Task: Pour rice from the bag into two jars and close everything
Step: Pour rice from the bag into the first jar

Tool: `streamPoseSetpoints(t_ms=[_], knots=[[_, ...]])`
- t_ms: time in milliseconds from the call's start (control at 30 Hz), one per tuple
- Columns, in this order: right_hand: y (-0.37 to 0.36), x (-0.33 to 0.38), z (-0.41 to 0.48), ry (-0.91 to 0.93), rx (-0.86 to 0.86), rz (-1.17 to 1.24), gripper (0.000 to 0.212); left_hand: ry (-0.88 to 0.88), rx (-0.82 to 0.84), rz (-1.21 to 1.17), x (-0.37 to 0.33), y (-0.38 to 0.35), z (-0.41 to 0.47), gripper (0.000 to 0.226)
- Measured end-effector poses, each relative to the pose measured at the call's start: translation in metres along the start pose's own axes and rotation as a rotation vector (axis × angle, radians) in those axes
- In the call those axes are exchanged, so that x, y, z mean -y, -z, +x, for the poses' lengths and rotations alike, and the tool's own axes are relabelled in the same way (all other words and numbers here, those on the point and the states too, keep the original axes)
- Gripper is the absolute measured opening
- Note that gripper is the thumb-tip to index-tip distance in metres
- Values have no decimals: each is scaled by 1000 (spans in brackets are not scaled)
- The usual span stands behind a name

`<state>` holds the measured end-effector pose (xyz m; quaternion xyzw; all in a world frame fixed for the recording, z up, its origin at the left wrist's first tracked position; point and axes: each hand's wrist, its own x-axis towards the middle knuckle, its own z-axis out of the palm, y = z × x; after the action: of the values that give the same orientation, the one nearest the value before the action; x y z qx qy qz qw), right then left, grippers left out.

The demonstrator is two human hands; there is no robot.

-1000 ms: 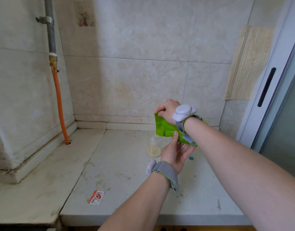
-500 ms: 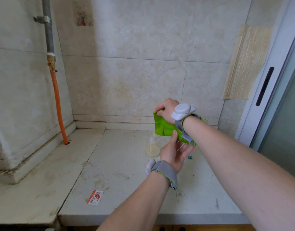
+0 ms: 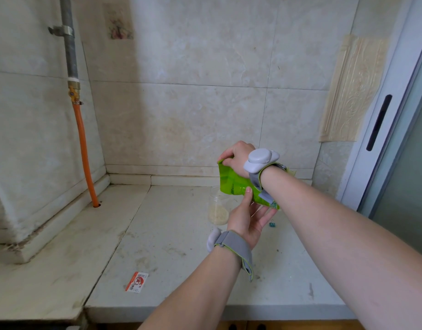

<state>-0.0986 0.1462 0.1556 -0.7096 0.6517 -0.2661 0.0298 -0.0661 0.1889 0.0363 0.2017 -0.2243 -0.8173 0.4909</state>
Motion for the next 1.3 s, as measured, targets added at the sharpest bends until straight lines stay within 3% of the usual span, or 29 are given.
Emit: streamPoseSetpoints(t_ms=[1300], knots=[[0,4,3,9,30,-9,25,9,3,-49,-2,-3,0,26]])
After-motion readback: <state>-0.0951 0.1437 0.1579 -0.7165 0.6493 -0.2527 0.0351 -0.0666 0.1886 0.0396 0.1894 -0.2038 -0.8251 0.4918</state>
